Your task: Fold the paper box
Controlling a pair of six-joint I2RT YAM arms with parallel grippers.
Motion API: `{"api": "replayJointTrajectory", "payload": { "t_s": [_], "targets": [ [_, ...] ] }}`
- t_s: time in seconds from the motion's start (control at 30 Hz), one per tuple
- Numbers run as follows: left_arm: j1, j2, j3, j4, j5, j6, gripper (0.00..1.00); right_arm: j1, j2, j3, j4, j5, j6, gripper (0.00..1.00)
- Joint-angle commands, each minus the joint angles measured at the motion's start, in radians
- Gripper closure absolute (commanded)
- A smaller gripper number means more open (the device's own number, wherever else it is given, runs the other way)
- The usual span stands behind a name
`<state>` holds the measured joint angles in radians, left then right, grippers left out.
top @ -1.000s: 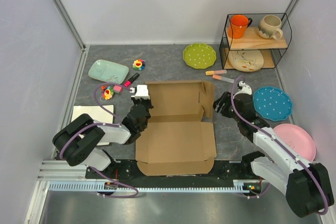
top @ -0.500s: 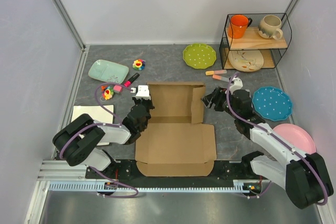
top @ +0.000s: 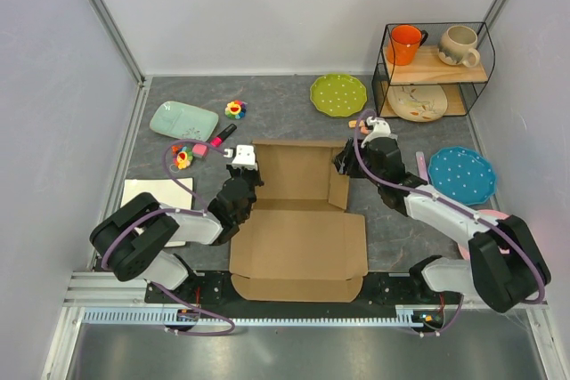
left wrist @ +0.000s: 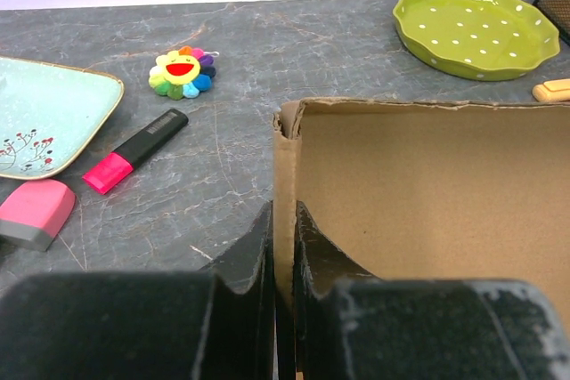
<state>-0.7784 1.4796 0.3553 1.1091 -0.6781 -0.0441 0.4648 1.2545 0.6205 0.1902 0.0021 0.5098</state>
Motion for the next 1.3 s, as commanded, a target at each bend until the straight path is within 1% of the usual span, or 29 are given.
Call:
{"api": "replayJointTrajectory", "payload": {
  "t_s": [0.0,0.03,0.07,0.13,0.2,0.23,0.27,0.3,0.33,0.37,0.43,0.47,0.53,0.63,0.67,0.73,0.83,0.9,0.97,1.0,1.1,1.17,1.2,1.23,1.27],
  "targets": [
    [-0.012,-0.005,0.025,0.081,0.014,-0.031,0.98,0.029,0.040,0.053,-0.023,0.128,-0.051,0.48],
    [-0.010,-0.008,0.025,0.081,0.014,-0.031,0.98,0.037,0.043,0.050,-0.024,0.165,-0.057,0.55],
    [-0.010,-0.010,0.024,0.083,0.014,-0.031,0.98,0.044,0.045,0.045,-0.028,0.186,-0.063,0.60],
    [-0.012,-0.012,0.022,0.087,0.014,-0.033,0.98,0.067,0.051,0.042,-0.041,0.240,-0.080,0.66],
    [-0.012,-0.010,0.022,0.087,0.017,-0.043,0.98,0.099,0.059,0.042,-0.055,0.286,-0.102,0.70],
    [-0.013,-0.008,0.024,0.087,0.017,-0.046,0.98,0.112,0.065,0.042,-0.058,0.312,-0.111,0.75],
    [-0.012,-0.010,0.025,0.086,0.017,-0.049,0.98,0.124,0.071,0.042,-0.063,0.378,-0.120,0.80],
    [-0.013,-0.010,0.025,0.086,0.017,-0.057,0.98,0.147,0.072,0.044,-0.070,0.410,-0.137,0.86],
    [-0.015,-0.012,0.027,0.075,0.018,-0.060,0.98,0.156,0.077,0.042,-0.075,0.441,-0.142,0.98],
    [-0.015,-0.019,0.030,0.068,0.018,-0.063,0.98,0.166,0.077,0.039,-0.074,0.510,-0.148,1.00],
    [-0.013,-0.031,0.034,0.046,0.015,-0.072,0.98,0.195,0.071,0.036,-0.075,0.590,-0.169,1.00],
    [-0.013,-0.047,0.040,0.017,0.012,-0.077,0.98,0.201,0.065,0.032,-0.066,0.655,-0.177,1.00],
    [-0.013,-0.065,0.047,-0.017,0.006,-0.082,0.98,0.221,0.049,0.025,-0.048,0.708,-0.204,1.00],
    [-0.013,-0.097,0.074,-0.106,-0.006,-0.085,0.92,0.230,0.034,0.018,-0.008,0.743,-0.221,1.00],
    [-0.013,-0.104,0.079,-0.141,-0.006,-0.085,0.83,0.230,0.033,0.012,0.020,0.737,-0.237,1.00],
    [-0.013,-0.119,0.088,-0.167,-0.009,-0.083,0.74,0.232,0.034,0.012,0.041,0.716,-0.247,1.00],
    [-0.009,-0.136,0.090,-0.199,-0.012,-0.082,0.54,0.232,0.043,0.005,0.098,0.699,-0.272,1.00],
    [-0.005,-0.143,0.086,-0.210,-0.012,-0.079,0.54,0.233,0.040,0.001,0.121,0.691,-0.284,1.00],
    [-0.002,-0.140,0.085,-0.210,-0.012,-0.074,0.57,0.233,0.040,-0.004,0.144,0.687,-0.292,1.00],
    [0.001,-0.131,0.086,-0.209,-0.012,-0.074,0.58,0.233,0.039,-0.007,0.155,0.682,-0.297,1.00],
    [0.008,-0.099,0.100,-0.222,0.005,-0.074,0.58,0.236,0.039,-0.013,0.196,0.670,-0.313,1.00],
    [0.011,-0.087,0.103,-0.226,0.040,-0.079,0.58,0.238,0.033,-0.015,0.228,0.667,-0.330,1.00],
    [0.010,-0.079,0.099,-0.218,0.049,-0.082,0.59,0.239,0.029,-0.018,0.245,0.665,-0.349,1.00],
    [0.011,-0.065,0.096,-0.206,0.057,-0.080,0.73,0.242,0.028,-0.033,0.293,0.668,-0.361,1.00],
    [0.014,-0.058,0.090,-0.184,0.055,-0.077,0.80,0.245,0.020,-0.044,0.319,0.673,-0.370,1.00]
  ]
}}
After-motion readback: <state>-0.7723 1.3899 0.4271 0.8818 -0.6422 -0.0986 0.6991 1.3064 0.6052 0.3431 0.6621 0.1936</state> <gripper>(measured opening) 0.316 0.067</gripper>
